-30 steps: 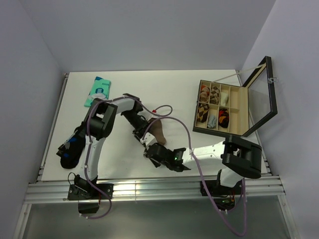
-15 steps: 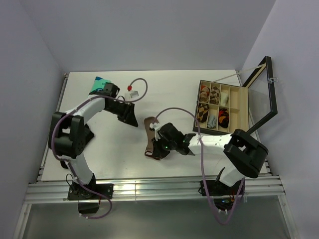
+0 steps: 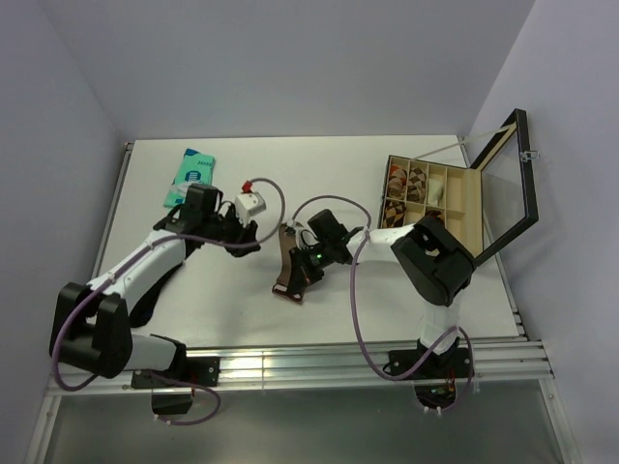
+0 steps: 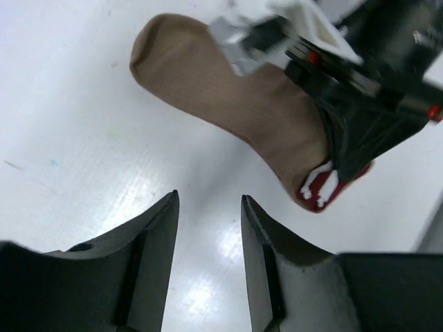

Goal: Roll the socks
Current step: Roll the sock at the center of the board.

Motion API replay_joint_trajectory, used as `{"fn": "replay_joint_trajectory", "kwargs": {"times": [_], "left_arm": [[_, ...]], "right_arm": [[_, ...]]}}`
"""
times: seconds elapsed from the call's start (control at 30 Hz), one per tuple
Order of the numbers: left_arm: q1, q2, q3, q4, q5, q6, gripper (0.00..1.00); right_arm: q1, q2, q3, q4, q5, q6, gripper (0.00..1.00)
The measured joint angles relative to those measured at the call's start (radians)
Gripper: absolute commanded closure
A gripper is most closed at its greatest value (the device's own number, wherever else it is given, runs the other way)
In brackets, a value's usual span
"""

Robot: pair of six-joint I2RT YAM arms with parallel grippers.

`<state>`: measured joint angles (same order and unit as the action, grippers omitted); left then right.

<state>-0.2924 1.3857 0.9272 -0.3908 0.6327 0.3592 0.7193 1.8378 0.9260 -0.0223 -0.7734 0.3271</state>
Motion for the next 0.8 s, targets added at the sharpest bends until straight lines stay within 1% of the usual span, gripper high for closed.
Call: {"fn": "replay_joint_trajectory", "kwargs": {"times": [0.17,0.33,0.4,0.43,0.47,0.53,0.6,0.8], "left_arm": [[-0.158,-0.113,-0.171,0.124,-0.135,0.137,0.53],[-0.309,-0.203,-0.335,0.214,-0.218,0.278,0.51],[-0.349,-0.227,-0.375,0.24,-0.24,0.323,0.5],[-0.37,-0.235,-0.391,0.257,-0.248,0.346,0.48],[-0.389,-0.24,-0.402,0.273,-0.258,0.365,0.4],[-0.435,-0.244,-0.428,0.309,-0.274,0.404,0.39],[-0.48,-0.243,-0.451,0.344,-0.294,0.432,0.35],[-0.589,-0.203,-0.495,0.456,-0.355,0.487,0.39]], "right_arm": [[-0.07,0.072,0.034,-0.013,-0.14,0.041,0.95],[-0.117,0.123,0.054,-0.023,-0.22,0.086,0.95],[-0.124,0.135,0.064,-0.032,-0.234,0.095,0.95],[-0.127,0.142,0.071,-0.041,-0.241,0.098,0.95],[-0.129,0.148,0.078,-0.05,-0.243,0.1,0.95],[-0.129,0.157,0.093,-0.072,-0.246,0.1,0.95],[-0.13,0.161,0.104,-0.092,-0.246,0.1,0.95],[-0.147,0.164,0.109,-0.121,-0.246,0.1,0.96]]}}
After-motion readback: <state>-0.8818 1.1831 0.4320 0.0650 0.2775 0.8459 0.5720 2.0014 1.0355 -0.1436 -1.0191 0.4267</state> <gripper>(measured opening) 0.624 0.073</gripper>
